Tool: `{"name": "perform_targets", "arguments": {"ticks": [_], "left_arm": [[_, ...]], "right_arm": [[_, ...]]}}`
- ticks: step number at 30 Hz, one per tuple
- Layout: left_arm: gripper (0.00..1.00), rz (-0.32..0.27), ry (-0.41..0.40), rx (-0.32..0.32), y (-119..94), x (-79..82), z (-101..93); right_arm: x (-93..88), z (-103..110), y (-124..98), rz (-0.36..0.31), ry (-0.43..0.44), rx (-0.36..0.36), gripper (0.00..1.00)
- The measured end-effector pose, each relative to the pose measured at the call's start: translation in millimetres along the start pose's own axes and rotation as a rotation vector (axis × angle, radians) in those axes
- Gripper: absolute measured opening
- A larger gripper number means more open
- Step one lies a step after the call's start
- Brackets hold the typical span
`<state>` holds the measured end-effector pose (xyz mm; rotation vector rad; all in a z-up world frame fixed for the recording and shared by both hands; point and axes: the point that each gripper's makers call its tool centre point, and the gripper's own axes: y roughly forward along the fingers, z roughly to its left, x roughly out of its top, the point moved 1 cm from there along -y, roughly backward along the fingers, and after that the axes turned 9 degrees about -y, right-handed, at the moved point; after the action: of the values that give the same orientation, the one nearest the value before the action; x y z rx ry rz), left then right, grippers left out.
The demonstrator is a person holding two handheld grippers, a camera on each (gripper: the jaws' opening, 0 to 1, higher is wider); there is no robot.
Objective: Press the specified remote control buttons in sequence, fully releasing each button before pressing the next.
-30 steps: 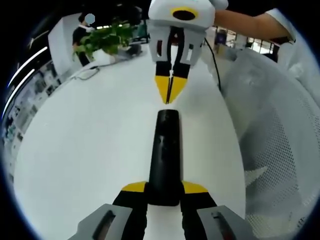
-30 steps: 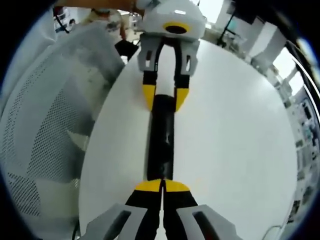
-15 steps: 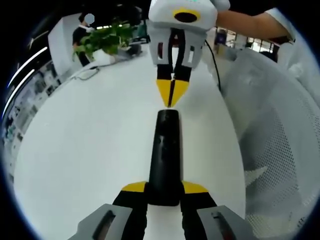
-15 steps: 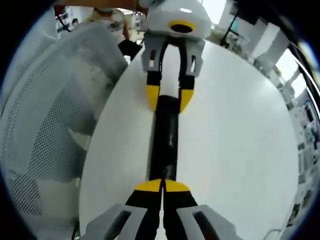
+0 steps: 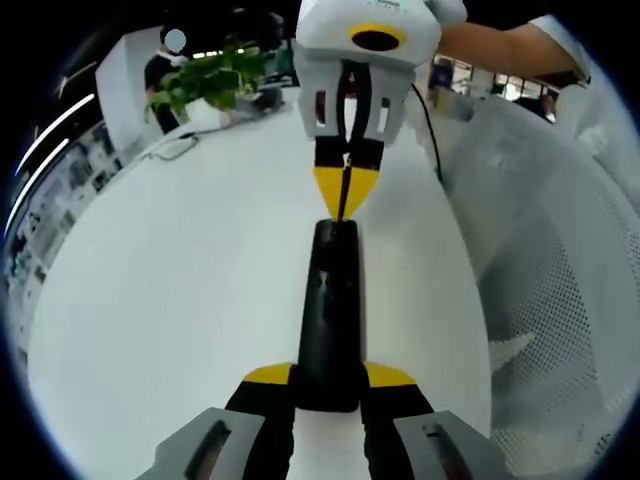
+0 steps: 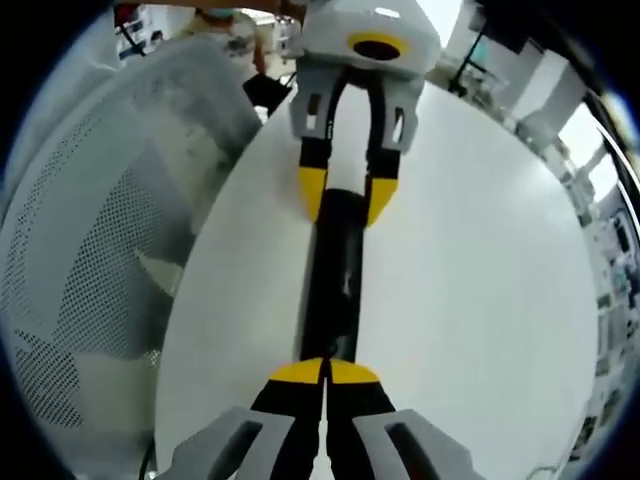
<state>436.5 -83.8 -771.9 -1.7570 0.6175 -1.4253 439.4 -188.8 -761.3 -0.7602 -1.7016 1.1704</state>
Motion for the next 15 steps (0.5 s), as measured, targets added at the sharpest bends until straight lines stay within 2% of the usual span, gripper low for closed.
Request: {"name": "perform_targets", "arguments": {"ticks": [15], "left_arm": [[0.24, 0.000, 0.000, -0.002, -0.1, 0.6, -0.3]], "right_arm": [[-1.9, -0.2, 4.0, 0.029, 0.005, 0.027, 0.00]]}}
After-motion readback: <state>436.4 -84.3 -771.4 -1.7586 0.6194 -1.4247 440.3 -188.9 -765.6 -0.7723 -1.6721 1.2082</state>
